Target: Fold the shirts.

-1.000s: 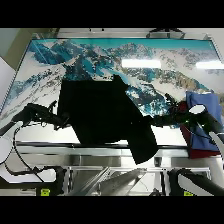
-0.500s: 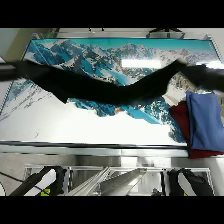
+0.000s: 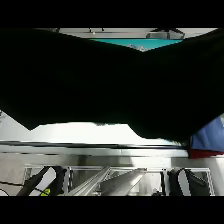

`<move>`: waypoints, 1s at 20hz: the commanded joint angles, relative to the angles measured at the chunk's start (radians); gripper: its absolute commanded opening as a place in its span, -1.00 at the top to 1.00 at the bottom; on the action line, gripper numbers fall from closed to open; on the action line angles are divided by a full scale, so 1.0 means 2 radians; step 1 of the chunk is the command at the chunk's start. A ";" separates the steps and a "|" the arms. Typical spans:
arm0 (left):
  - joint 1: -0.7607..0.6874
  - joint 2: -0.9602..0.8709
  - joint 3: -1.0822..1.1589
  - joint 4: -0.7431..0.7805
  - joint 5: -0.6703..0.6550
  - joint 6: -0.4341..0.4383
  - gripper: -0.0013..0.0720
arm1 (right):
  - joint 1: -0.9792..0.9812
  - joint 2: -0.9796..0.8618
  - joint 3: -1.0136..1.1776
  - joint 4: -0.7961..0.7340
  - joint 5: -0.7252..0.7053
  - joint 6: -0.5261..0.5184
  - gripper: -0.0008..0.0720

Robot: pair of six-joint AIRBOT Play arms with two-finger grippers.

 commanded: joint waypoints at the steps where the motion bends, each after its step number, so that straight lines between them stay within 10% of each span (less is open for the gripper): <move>1: -0.077 -0.062 -0.068 0.009 0.004 0.031 0.91 | 0.018 -0.040 -0.044 -0.005 0.012 0.002 0.93; 7: -0.152 -0.283 -0.082 0.119 -0.049 0.040 0.91 | 0.210 -0.225 -0.266 -0.184 -0.153 0.004 0.93; 13: -0.152 -0.517 0.049 0.117 -0.068 0.033 0.91 | 0.217 -0.475 -0.210 -0.077 -0.232 -0.032 0.92; 14: -0.152 -0.539 0.075 0.117 -0.067 0.026 0.84 | 0.217 -0.494 -0.185 -0.075 -0.230 -0.036 0.60; 15: -0.150 -0.554 0.095 0.117 -0.065 0.019 -0.20 | 0.216 -0.505 -0.164 -0.075 -0.226 -0.036 0.06; 16: -0.144 -0.561 0.107 0.117 -0.062 0.006 -0.86 | 0.212 -0.508 -0.145 -0.076 -0.219 -0.036 0.03; 20: -0.108 -0.536 0.105 0.125 -0.013 0.003 -0.87 | 0.158 -0.478 -0.099 -0.085 -0.114 -0.007 0.03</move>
